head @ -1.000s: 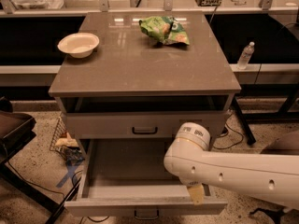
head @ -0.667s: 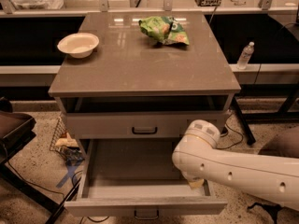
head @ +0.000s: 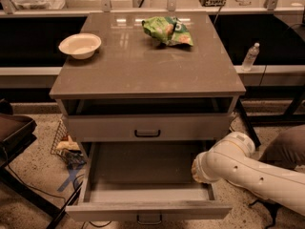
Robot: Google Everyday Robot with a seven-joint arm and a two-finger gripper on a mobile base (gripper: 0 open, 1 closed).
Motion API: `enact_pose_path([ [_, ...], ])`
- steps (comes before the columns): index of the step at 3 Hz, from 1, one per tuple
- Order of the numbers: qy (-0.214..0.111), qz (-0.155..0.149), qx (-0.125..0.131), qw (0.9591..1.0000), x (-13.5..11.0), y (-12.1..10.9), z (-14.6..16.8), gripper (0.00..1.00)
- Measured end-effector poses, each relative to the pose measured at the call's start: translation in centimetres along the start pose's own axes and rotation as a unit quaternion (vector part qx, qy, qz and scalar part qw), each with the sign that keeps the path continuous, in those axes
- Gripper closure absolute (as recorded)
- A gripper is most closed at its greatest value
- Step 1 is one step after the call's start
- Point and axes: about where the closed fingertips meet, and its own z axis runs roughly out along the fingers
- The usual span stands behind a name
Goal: Open middle drawer
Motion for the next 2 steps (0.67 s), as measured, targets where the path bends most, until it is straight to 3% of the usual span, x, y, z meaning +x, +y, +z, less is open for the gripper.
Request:
enact_pose_path([
  [1, -0.029, 0.019, -0.014, 0.9993, 0.7, 0.6, 3.9, 1.00],
  [2, -0.034, 0.033, -0.043, 0.9980, 0.4, 1.6, 9.0, 1.00],
])
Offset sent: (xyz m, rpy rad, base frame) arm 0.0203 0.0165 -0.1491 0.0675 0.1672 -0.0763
